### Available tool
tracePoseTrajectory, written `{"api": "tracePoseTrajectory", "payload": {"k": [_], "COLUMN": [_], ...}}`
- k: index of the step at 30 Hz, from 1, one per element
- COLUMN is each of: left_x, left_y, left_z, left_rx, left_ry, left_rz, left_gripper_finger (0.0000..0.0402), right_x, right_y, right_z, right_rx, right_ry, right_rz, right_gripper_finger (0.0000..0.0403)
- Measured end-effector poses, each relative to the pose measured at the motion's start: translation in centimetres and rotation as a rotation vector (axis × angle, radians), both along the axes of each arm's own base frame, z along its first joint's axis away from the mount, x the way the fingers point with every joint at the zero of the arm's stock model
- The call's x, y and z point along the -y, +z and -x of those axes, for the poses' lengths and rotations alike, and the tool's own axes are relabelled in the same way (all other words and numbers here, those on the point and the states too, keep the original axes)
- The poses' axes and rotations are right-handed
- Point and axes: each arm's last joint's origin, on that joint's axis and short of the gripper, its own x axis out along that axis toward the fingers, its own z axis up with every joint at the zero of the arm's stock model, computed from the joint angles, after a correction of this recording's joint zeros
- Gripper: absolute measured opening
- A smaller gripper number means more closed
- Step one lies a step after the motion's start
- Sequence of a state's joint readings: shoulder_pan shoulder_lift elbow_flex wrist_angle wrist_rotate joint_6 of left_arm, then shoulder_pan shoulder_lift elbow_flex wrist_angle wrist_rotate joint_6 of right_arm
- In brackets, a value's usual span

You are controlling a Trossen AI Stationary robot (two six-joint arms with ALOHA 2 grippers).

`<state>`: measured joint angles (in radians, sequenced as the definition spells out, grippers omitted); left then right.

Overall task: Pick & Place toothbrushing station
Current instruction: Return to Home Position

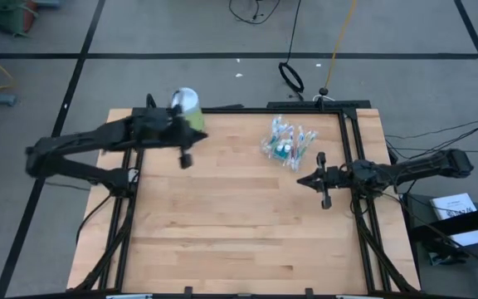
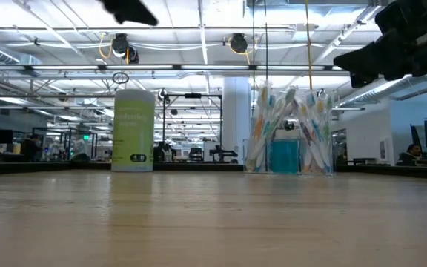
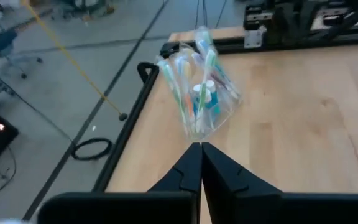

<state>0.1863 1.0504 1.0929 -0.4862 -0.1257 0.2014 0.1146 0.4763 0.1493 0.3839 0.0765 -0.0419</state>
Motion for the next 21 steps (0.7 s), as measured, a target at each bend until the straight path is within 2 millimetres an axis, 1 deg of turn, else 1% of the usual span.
{"api": "tracePoseTrajectory", "payload": {"k": [3,5,8,10,13,15,18,21], "left_x": [1.1,1.8,2.5,2.8,3.2,3.5,3.7,3.8], "left_y": [-2.0,-3.2,-4.9,-5.6,-6.6,-7.4,-8.6,-9.9], "left_z": [3.6,5.6,8.1,9.5,11.4,12.4,13.5,14.3], "left_rx": [0.062,0.125,0.241,0.326,0.386,0.416,0.453,0.489], "left_ry": [-0.057,-0.131,-0.214,-0.246,-0.293,-0.318,-0.339,-0.338], "left_rz": [-0.003,-0.044,-0.075,-0.078,-0.084,-0.09,-0.097,-0.103], "left_gripper_finger": [0.0008,0.0003,0.0011,0.0017,0.002,0.0017,0.0005,0.0006], "right_x": [0.0,0.1,0.1,0.1,0.1,0.1,-0.1,-0.1], "right_y": [0.2,0.4,0.5,0.6,0.8,0.7,0.7,0.7], "right_z": [0.4,0.6,1.0,1.2,1.6,1.7,2.0,2.2], "right_rx": [0.012,0.028,0.041,0.05,0.068,0.06,0.058,0.06], "right_ry": [0.001,0.003,0.003,0.004,0.011,0.046,0.109,0.134], "right_rz": [-0.035,-0.049,-0.054,-0.059,-0.056,-0.044,-0.012,-0.007], "right_gripper_finger": [0.0,0.0,0.0,0.0,0.0,0.0,0.0,0.0]}}
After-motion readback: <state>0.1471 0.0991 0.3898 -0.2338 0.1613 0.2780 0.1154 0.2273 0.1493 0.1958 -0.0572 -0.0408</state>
